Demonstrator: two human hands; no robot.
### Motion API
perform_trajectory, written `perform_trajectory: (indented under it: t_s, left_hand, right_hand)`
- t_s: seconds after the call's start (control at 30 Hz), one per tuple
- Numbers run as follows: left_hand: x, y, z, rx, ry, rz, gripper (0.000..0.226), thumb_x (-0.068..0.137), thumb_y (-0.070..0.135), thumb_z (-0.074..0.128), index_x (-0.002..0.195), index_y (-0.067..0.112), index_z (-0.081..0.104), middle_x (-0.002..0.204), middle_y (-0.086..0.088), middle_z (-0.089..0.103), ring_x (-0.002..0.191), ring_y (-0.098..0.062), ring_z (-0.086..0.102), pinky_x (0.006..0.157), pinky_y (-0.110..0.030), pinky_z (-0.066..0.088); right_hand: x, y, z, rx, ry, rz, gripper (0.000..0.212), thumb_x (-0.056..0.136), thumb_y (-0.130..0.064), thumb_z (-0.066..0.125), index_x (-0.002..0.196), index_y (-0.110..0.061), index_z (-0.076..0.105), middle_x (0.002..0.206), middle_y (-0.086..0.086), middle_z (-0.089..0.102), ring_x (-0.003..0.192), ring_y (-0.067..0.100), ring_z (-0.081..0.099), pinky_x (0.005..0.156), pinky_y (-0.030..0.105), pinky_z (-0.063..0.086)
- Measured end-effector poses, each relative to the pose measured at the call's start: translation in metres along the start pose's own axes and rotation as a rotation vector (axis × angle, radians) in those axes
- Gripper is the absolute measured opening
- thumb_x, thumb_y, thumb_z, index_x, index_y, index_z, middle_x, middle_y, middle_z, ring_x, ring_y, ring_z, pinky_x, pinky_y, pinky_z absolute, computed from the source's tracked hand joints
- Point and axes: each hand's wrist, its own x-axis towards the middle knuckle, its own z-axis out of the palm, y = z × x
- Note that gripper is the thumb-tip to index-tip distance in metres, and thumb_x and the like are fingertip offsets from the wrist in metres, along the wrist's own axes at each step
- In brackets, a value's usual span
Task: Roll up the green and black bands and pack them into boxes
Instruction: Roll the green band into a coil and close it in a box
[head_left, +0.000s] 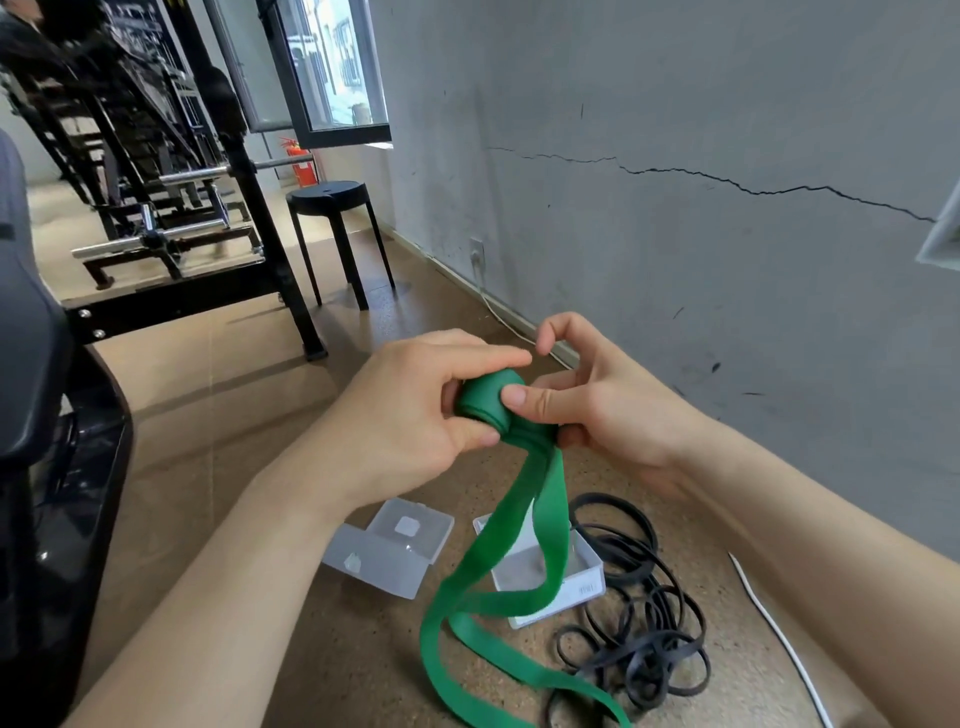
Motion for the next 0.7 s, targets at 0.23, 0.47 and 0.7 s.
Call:
perform_trajectory:
  t_s: [0.23, 0.47, 0.7]
  left_hand:
    - [-0.001, -0.009, 0.012, -0.872, -0.003, -0.078, 0.052, 0.055, 0.025, 0.091, 0.102, 0.025, 0.070, 0.096, 0.001, 0.070, 0.084, -0.016, 0.063, 0.070, -0.026, 0.050]
    - [0.001, -0.004, -0.007, -0.661, 0.172, -0.043, 0.050, 0.051, 0.010, 0.090, 0.096, 0.021, 0.071, 0.088, 0.000, 0.076, 0.082, -0.015, 0.072, 0.069, -0.022, 0.055]
    - [-0.001, -0.006, -0.013, -0.391, 0.128, -0.122, 0.049, 0.051, 0.012, 0.086, 0.093, 0.030, 0.069, 0.086, 0.009, 0.075, 0.080, -0.007, 0.071, 0.071, -0.017, 0.054]
  right_hand:
    - [0.000, -0.004, 0.006, 0.350, -0.040, 0.002, 0.042, 0.073, -0.013, 0.074, 0.090, -0.024, 0.037, 0.068, 0.002, 0.057, 0.051, 0.011, 0.045, 0.048, 0.025, 0.022]
    - [-0.009, -0.018, 0.006, -0.166, -0.176, -0.028, 0.050, 0.073, -0.034, 0.080, 0.110, -0.015, 0.053, 0.074, -0.011, 0.067, 0.067, 0.004, 0.062, 0.060, 0.020, 0.046]
    - [-0.009, -0.007, 0.012, -0.945, 0.016, -0.380, 0.029, 0.080, -0.027, 0.074, 0.108, -0.022, 0.067, 0.081, -0.004, 0.066, 0.074, 0.015, 0.057, 0.072, 0.030, 0.046]
